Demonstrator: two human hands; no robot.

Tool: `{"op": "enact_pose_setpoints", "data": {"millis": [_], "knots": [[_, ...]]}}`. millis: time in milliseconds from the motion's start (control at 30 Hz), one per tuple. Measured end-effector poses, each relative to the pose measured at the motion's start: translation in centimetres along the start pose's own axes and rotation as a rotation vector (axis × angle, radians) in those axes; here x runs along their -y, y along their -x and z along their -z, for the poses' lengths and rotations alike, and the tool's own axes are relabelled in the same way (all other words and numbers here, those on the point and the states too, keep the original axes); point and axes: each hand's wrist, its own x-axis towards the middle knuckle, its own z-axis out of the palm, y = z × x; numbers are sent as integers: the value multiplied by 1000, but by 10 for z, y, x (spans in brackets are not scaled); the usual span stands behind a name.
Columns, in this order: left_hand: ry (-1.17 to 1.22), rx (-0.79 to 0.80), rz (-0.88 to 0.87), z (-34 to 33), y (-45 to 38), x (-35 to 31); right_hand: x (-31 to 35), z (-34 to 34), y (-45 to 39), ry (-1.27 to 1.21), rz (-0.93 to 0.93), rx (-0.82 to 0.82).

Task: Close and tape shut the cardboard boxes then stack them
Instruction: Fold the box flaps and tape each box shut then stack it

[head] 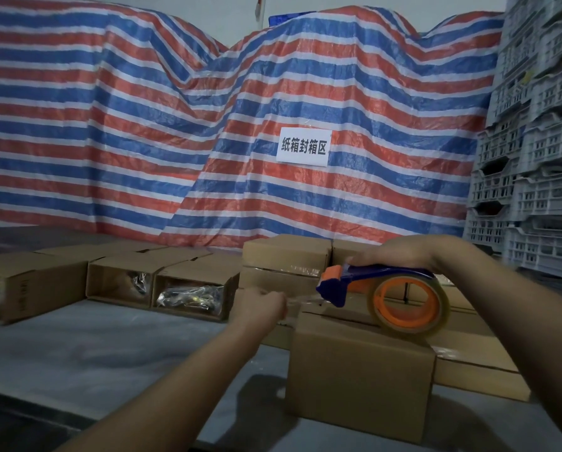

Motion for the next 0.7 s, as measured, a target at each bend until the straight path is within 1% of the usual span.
{"op": "enact_pose_setpoints", "data": {"millis": [67,200,367,433,567,700], "knots": [[41,14,5,-1,1,6,4,-2,-4,40,-14,2],[44,40,3,1,0,15,13,-4,-11,139,-47,20],[55,70,46,-1,-4,27,16,-5,-14,215,-58,26],[54,106,87,-5,-4,30,17,-5,-14,223,-56,26],[48,273,244,-19,2,37,17,-8,-12,213,-45,14],[81,298,294,-21,3,42,19,-10,-9,171,-48,21]]}}
